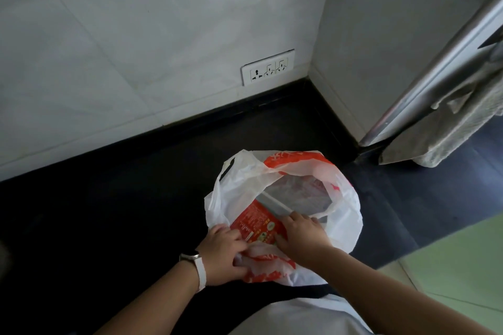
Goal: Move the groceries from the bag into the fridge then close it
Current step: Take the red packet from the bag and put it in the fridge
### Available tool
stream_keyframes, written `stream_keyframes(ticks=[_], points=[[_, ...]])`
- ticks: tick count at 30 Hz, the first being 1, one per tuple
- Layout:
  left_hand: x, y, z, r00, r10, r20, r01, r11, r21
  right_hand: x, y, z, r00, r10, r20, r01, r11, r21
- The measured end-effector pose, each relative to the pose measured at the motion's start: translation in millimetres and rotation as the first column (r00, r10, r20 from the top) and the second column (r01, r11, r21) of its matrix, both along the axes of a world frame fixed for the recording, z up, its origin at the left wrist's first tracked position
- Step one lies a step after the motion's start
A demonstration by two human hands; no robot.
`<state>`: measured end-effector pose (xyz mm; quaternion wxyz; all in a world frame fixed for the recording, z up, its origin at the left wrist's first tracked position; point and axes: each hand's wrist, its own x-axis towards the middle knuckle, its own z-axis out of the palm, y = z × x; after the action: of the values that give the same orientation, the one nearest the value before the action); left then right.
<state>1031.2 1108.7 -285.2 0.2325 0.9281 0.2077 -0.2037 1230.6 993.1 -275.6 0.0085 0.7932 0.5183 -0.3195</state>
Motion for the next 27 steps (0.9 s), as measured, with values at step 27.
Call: stream_keyframes(ticks=[27], points=[[19.2,-7.8,9.5,0.906,0.212,0.366,-0.253,0.965,0.065,2.8,-7.5,55.4,0.772,-0.419,-0.478,0.505,0.861,0.063]])
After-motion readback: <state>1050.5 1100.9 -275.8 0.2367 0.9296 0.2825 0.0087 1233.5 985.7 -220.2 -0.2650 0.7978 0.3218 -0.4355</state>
